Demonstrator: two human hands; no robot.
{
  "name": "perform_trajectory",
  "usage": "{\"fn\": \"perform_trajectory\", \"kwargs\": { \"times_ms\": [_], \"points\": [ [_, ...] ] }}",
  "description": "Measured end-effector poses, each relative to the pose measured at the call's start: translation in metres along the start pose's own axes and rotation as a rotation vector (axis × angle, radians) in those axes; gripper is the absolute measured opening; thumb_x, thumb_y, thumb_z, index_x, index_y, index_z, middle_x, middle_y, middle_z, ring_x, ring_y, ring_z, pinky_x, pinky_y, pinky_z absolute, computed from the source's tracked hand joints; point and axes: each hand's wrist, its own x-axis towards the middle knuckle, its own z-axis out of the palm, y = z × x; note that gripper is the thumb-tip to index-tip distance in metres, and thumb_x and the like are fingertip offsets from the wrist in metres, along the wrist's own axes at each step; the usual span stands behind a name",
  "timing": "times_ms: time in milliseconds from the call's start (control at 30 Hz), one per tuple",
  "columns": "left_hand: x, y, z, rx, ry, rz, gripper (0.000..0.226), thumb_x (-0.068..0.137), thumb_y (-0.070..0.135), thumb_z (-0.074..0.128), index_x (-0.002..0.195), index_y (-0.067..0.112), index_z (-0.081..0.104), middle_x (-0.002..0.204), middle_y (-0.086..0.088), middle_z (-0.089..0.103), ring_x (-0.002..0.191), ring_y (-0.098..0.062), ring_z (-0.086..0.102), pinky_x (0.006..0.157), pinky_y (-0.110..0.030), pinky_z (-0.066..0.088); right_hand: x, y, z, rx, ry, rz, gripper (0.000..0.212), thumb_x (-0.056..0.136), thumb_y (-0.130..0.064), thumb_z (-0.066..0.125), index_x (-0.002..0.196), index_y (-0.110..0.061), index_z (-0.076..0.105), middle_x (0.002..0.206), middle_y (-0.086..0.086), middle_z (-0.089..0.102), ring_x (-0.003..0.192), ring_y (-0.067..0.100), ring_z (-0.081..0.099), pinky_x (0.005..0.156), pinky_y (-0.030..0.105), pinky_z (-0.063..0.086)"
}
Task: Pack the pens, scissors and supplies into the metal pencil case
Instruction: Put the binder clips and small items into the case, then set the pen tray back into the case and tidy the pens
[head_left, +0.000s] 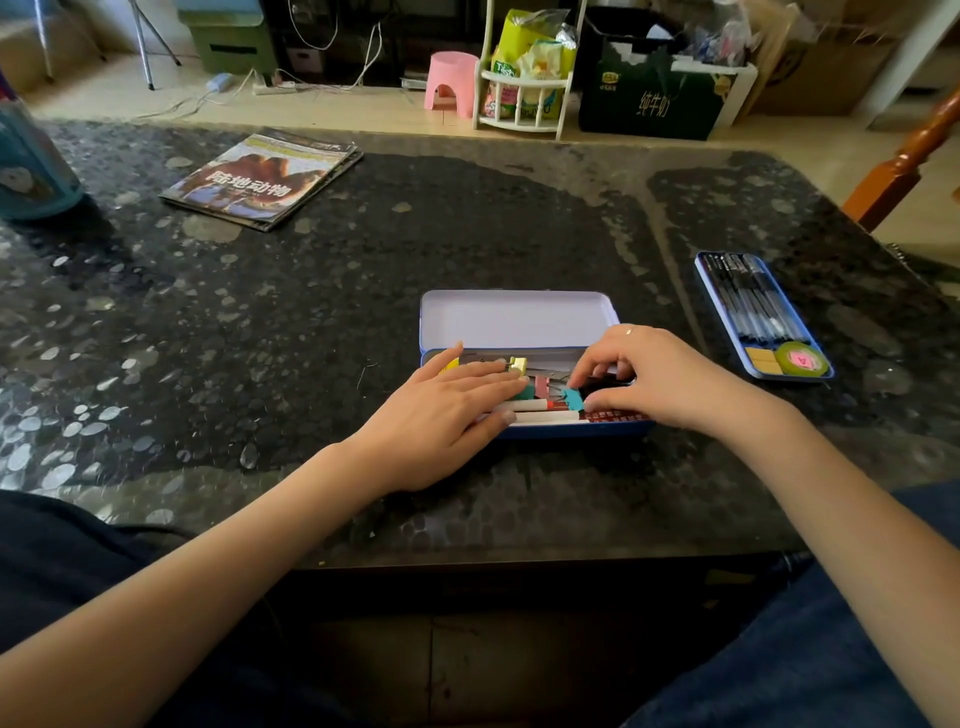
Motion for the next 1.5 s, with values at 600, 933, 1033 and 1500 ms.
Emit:
{"fn": "perform_trajectory", "kwargs": {
  "times_ms": [600,933,1033,1500],
  "points": [
    [0.005,-0.01,-0.006,-0.08,0.072,-0.086,0.059,0.093,0.053,0.01,0.147,0.032,0.022,0.155,0.011,0.016,0.143,-0.002,-0.002,0.116,-0.029,-0.007,0.001,0.055,-0.032,0.057,0.484,0.309,0.021,0.086,-0.019,0.066,0.107,-0.021,0.068,0.102,0.006,0.068,0.084,0.018,0.056,0.076,0.027,0.041],
    [0.008,-0.011,-0.004,-0.098,0.046,-0.104,0.066,0.083,0.066,-0.003,0.144,0.042,-0.01,0.154,0.017,-0.01,0.14,0.001,-0.016,0.115,-0.033,-0.014,0.01,0.103,-0.04,-0.12,0.398,0.784,0.08,0.083,-0.057,0.059,0.145,-0.017,0.028,0.148,0.015,0.031,0.134,0.041,0.028,0.104,0.056,0.03],
    [0.006,-0.01,-0.003,-0.167,0.047,-0.155,0.072,0.08,0.069,-0.002,0.145,0.039,-0.007,0.155,0.016,-0.007,0.14,0.002,-0.013,0.113,-0.025,-0.013,0.011,0.121,-0.042,-0.067,0.311,0.897,0.101,0.075,-0.067,0.061,0.15,-0.021,0.011,0.155,0.016,0.016,0.139,0.042,0.017,0.108,0.059,0.021],
    [-0.031,0.009,-0.01,0.012,0.023,-0.109,0.063,0.082,0.068,-0.004,0.14,0.048,-0.018,0.152,0.014,0.007,0.14,-0.012,0.004,0.111,-0.02,-0.014,0.021,0.119,-0.02,0.144,0.673,0.736,0.091,0.072,-0.042,0.077,0.144,-0.021,0.024,0.138,0.017,0.042,0.13,0.035,0.032,0.098,0.045,0.039]
  ]
}}
